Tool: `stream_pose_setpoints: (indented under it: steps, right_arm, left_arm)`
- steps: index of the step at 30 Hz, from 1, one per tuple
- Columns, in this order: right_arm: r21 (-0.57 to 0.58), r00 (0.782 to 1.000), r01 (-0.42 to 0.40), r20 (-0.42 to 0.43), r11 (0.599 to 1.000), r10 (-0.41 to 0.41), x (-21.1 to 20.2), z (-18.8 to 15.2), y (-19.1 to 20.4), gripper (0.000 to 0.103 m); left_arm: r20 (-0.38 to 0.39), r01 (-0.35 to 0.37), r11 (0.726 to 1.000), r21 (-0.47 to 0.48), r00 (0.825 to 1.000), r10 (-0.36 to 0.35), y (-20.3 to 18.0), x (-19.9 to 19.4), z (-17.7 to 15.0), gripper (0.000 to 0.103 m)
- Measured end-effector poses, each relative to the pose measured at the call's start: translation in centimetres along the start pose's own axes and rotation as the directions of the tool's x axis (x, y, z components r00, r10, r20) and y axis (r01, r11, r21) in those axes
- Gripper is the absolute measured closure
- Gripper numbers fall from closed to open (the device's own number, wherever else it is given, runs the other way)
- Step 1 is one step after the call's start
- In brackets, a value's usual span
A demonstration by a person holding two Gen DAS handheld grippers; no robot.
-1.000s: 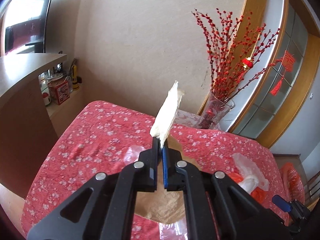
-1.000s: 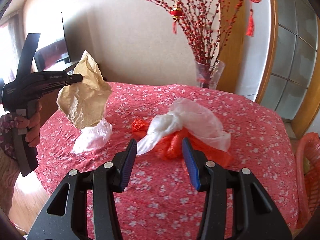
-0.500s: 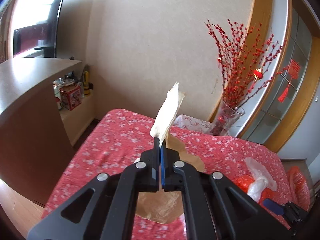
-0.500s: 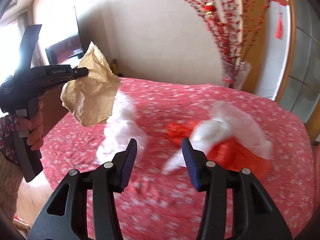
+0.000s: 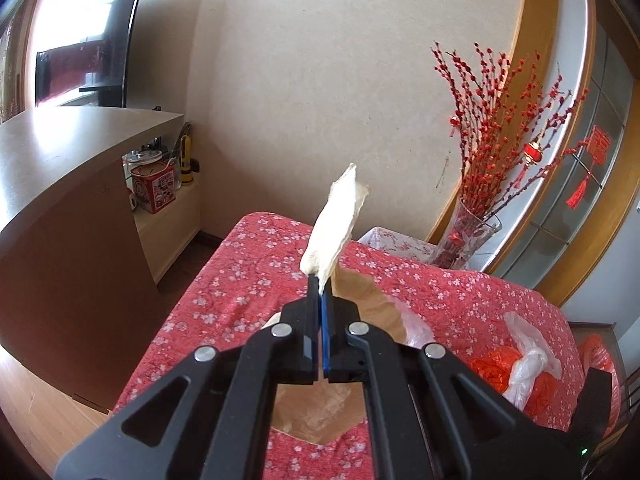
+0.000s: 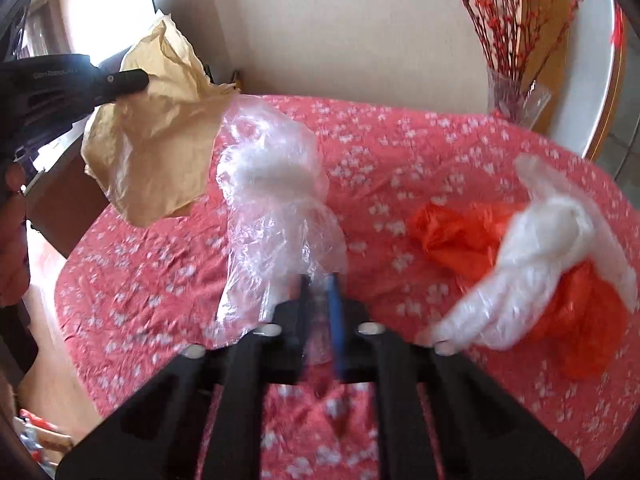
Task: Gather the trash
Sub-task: 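Grasp the brown paper bag with the left tool while the right tool grasps bubble wrap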
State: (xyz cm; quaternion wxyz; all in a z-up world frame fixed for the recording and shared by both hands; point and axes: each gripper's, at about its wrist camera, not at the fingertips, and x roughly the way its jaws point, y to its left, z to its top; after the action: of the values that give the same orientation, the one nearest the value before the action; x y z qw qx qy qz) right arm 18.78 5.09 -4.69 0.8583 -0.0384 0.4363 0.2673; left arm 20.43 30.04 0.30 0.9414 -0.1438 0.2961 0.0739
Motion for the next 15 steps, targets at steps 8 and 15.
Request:
stream_pose_setpoints:
  steps: [8, 15]
  right_arm:
    - [0.057, 0.990, -0.002, 0.141, 0.998, -0.006, -6.2, 0.4, -2.5, 0.098]
    - [0.097, 0.971, 0.072, 0.219, 0.993, -0.092, -10.0, 0.1, -5.4, 0.098]
  left_arm:
    - [-0.006, 0.023, 0.999, 0.033, 1.000, -0.023, -2.6, -0.1, -0.3, 0.100]
    - [-0.006, 0.056, 0.995, 0.078, 0.998, -0.056, -5.8, -0.9, -1.0, 0.100]
